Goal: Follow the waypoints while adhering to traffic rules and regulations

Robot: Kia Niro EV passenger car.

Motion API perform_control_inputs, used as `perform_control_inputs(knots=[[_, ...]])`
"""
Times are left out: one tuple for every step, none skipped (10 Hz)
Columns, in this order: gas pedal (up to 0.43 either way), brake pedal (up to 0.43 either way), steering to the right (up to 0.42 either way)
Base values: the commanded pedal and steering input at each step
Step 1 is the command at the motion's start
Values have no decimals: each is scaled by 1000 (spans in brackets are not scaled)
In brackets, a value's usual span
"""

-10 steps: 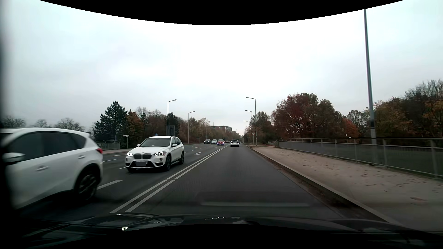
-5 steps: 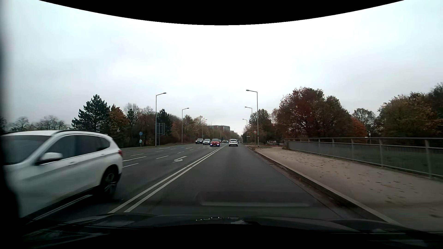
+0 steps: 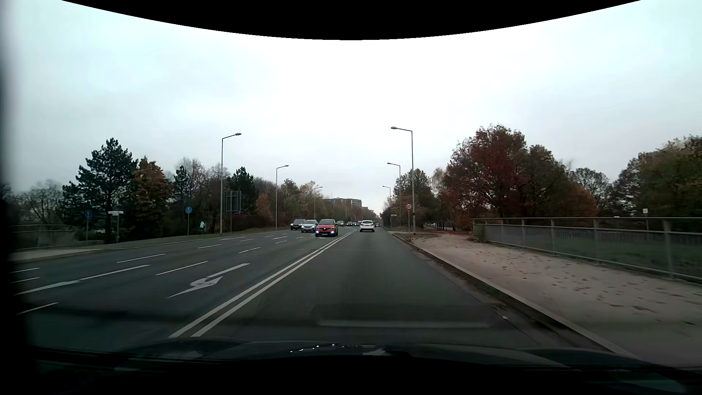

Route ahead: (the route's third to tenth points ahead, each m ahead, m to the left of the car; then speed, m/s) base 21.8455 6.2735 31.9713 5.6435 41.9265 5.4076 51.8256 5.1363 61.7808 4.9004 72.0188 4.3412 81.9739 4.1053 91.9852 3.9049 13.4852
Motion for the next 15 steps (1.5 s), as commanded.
perform_control_inputs(knots=[[189,0,2],[189,0,1],[189,0,0],[197,0,-1],[197,0,-2],[197,0,-2],[197,0,-3],[197,0,-2],[197,0,-2],[197,0,-2],[209,0,-2],[209,0,-1],[220,0,0],[220,0,0],[220,0,0]])
